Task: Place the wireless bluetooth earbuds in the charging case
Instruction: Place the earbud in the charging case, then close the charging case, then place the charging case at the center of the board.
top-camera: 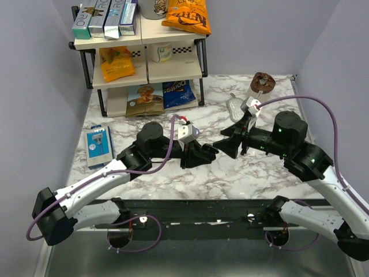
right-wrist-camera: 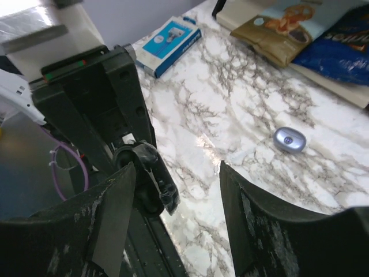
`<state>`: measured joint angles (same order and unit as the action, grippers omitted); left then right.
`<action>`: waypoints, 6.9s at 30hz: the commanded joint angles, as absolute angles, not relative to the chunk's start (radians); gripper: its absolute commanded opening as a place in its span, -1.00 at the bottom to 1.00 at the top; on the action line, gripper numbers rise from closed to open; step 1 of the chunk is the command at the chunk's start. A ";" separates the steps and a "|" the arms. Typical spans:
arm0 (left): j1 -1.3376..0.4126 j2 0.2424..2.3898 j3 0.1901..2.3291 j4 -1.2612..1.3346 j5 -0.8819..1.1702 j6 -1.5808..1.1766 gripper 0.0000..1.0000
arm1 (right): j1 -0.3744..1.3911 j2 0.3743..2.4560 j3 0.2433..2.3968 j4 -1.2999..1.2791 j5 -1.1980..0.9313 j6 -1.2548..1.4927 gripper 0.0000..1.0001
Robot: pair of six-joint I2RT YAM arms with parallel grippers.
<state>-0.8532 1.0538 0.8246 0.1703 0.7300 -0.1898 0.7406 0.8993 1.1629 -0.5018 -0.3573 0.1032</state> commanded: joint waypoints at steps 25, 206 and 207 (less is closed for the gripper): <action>-0.857 1.152 0.943 0.121 0.696 -0.282 -1.00 | 0.796 0.908 1.181 -0.526 -0.377 0.009 -0.03; -0.798 1.859 1.163 0.183 0.258 -0.614 -1.00 | 0.798 0.789 0.957 -0.532 0.244 0.374 0.25; -0.796 1.885 1.202 0.176 0.252 -0.617 -1.00 | 0.798 0.781 0.953 -0.531 0.242 0.374 0.25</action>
